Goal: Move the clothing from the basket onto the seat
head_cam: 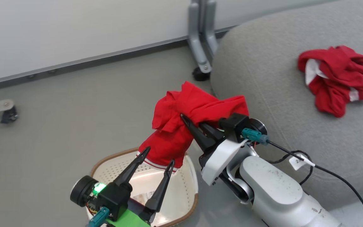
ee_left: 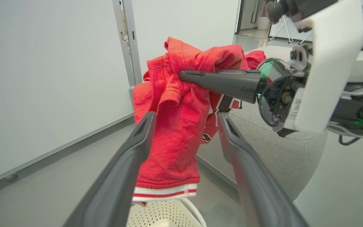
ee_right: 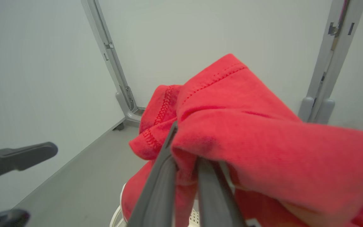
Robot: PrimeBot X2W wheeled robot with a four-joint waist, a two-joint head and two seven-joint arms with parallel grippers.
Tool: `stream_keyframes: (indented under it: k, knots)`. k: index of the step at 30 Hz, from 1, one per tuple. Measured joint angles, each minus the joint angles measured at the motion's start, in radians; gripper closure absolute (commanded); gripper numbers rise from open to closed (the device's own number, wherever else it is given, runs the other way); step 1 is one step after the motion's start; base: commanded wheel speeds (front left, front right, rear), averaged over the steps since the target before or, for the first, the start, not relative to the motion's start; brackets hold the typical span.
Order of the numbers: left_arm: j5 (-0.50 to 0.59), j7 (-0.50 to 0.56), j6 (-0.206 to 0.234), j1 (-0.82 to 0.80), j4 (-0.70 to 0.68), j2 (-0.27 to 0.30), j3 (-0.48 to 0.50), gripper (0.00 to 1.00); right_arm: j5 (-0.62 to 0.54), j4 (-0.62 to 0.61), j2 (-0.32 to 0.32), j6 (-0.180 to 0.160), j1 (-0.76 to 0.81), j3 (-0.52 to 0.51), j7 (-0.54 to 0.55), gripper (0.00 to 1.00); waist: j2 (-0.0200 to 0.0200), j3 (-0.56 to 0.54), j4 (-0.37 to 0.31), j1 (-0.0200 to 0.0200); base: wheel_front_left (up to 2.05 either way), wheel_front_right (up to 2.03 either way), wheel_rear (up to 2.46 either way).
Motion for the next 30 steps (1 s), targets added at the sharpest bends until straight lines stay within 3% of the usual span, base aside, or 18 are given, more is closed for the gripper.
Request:
stream_keyframes:
  k: [18, 30]
  knots:
    - [0.003, 0.035, 0.005, -0.059, -0.032, 0.034, -0.022, 0.00, -0.044, -0.023, -0.021, 0.000, 0.042, -0.182, -0.009, 1.00, 0.0000, 0.097, -0.284, 0.0000, 0.00, 0.00, 0.00]
    - [0.011, 0.070, -0.001, -0.123, -0.079, 0.068, -0.044, 0.00, -0.104, -0.070, -0.060, 0.000, -0.012, -0.423, -0.010, 1.00, 0.0000, 0.200, -0.320, 0.0000, 0.00, 0.00, 0.00]
